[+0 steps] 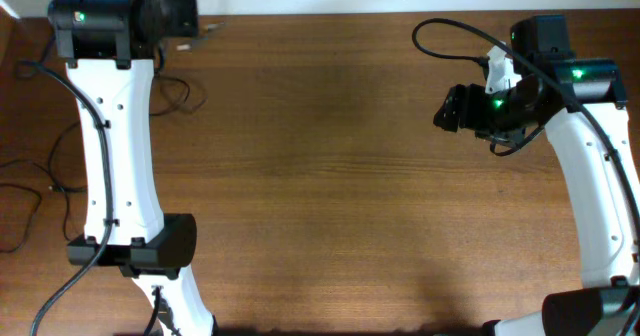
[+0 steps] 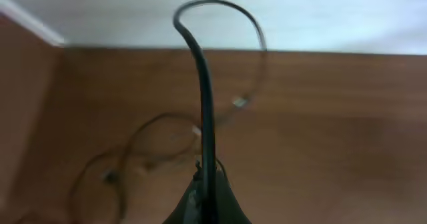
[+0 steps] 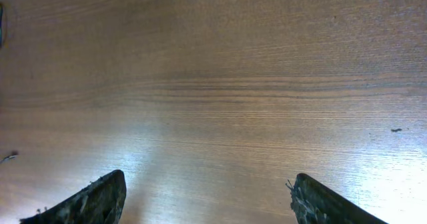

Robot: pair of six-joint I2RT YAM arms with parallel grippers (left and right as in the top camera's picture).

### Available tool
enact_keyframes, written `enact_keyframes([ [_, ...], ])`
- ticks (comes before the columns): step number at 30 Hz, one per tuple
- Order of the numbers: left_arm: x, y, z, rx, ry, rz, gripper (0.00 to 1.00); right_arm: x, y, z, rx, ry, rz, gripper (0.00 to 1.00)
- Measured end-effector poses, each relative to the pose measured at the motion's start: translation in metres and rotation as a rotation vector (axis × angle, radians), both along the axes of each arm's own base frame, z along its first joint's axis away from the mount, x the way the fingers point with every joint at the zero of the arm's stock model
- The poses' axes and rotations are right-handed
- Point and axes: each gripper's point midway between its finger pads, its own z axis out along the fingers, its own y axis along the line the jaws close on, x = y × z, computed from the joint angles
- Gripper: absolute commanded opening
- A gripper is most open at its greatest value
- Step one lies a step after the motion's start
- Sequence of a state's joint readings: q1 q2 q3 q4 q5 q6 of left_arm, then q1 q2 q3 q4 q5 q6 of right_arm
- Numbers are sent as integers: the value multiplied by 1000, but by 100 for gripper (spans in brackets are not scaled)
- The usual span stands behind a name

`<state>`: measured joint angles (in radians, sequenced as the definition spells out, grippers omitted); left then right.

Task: Untangle cables

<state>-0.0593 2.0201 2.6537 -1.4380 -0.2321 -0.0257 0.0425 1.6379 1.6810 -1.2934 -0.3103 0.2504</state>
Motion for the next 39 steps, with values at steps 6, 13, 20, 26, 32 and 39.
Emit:
enact_keyframes([
  [6, 5, 47, -77, 20, 209, 258, 0, -1, 0, 0, 0, 4, 0, 80],
  [13, 17, 99, -147, 4, 351, 402, 99, -2, 0, -1, 0, 9, 0, 80],
  [20, 16, 119, -154, -70, 362, 397, 99, -2, 0, -1, 0, 9, 0, 80],
  [26, 40, 33, -116, -319, 256, -103, 99, -2, 0, -1, 0, 10, 0, 80],
  [32, -12, -33, 11, -451, -9, -445, 99, -8, 0, -3, -3, 35, 3, 67],
  [39, -53, -49, 42, -480, -33, -504, 99, -24, -1, 14, -2, 14, 3, 68],
])
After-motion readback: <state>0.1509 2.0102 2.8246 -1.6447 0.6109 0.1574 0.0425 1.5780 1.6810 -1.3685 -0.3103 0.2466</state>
